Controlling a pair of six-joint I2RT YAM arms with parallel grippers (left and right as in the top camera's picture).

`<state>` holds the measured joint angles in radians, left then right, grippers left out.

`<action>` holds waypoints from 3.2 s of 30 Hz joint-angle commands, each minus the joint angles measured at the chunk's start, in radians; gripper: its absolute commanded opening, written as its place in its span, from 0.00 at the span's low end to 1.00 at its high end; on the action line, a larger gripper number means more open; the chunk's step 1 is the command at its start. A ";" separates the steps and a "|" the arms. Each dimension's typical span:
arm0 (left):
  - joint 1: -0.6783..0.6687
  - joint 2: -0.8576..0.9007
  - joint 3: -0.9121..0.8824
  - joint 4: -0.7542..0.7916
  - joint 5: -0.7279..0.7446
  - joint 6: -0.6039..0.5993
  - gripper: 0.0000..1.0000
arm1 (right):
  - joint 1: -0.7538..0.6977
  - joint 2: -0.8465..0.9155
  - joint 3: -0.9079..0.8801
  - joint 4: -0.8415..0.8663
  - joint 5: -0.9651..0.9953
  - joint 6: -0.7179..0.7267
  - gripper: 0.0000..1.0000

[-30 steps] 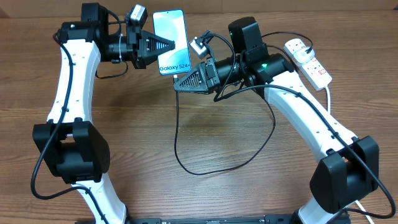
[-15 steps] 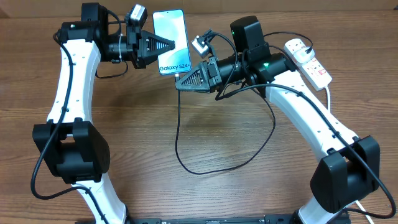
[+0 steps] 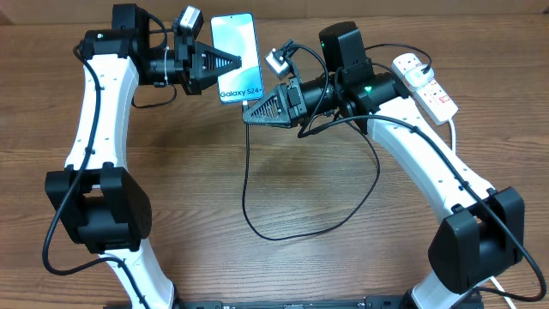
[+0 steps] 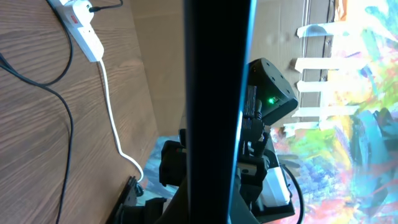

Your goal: Plug charger to phone and switch on socket

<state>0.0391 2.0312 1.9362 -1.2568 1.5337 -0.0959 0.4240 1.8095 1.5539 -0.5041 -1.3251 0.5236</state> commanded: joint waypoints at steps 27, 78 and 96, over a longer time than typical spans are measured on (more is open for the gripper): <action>-0.029 -0.006 0.009 0.012 0.048 0.006 0.04 | -0.004 0.003 0.004 0.005 -0.004 0.001 0.04; -0.026 -0.006 0.009 0.004 0.048 0.006 0.04 | -0.026 0.003 0.004 0.055 0.061 0.031 0.04; -0.026 -0.006 0.009 -0.003 0.048 -0.017 0.04 | -0.014 0.003 0.004 0.065 0.161 0.030 0.04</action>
<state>0.0280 2.0312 1.9362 -1.2419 1.5299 -0.1051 0.4271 1.8095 1.5517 -0.4641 -1.2743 0.5503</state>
